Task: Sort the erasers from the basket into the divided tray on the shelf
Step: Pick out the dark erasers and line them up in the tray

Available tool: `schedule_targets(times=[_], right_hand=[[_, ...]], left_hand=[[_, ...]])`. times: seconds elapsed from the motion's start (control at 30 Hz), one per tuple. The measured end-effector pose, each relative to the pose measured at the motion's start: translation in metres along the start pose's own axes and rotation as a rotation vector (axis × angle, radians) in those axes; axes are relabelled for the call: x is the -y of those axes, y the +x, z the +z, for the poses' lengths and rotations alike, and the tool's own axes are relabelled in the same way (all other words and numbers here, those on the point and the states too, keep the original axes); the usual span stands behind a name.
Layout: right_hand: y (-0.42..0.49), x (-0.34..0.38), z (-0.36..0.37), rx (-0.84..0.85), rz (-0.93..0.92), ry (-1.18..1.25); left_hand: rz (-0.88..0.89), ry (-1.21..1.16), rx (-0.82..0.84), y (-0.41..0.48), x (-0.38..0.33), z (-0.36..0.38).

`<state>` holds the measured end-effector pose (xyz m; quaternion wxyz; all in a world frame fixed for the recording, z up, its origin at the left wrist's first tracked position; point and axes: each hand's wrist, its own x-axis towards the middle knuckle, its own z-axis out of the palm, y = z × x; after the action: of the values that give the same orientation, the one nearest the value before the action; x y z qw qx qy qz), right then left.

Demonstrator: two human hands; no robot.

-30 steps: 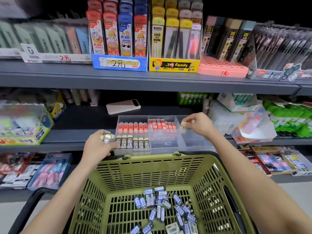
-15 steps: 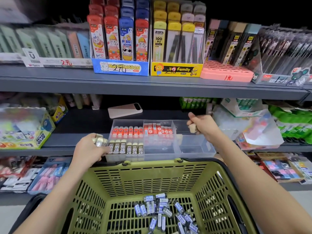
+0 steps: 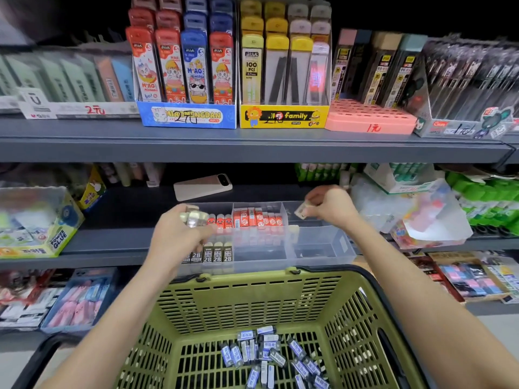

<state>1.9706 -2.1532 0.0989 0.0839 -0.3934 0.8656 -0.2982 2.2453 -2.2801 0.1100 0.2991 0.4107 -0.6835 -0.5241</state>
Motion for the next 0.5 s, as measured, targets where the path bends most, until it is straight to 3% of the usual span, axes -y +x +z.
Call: schedule_targets(times=[0.13, 0.3, 0.43, 0.5], right_hand=[[0.003, 0.009, 0.015, 0.073, -0.023, -0.102], [0.001, 0.006, 0.025, 0.302, 0.024, -0.011], [-0.006, 0.004, 0.023, 0.267, 0.057, -0.038], [-0.015, 0.013, 0.023, 0.092, 0.0, -0.097]], left_hand=[[-0.215, -0.338, 0.177, -0.003, -0.004, 0.018], [-0.476, -0.607, 0.23, -0.003, -0.007, 0.028], [-0.664, -0.865, 0.258, -0.004, -0.008, 0.032], [-0.709, -0.986, 0.257, -0.004, -0.006, 0.035]])
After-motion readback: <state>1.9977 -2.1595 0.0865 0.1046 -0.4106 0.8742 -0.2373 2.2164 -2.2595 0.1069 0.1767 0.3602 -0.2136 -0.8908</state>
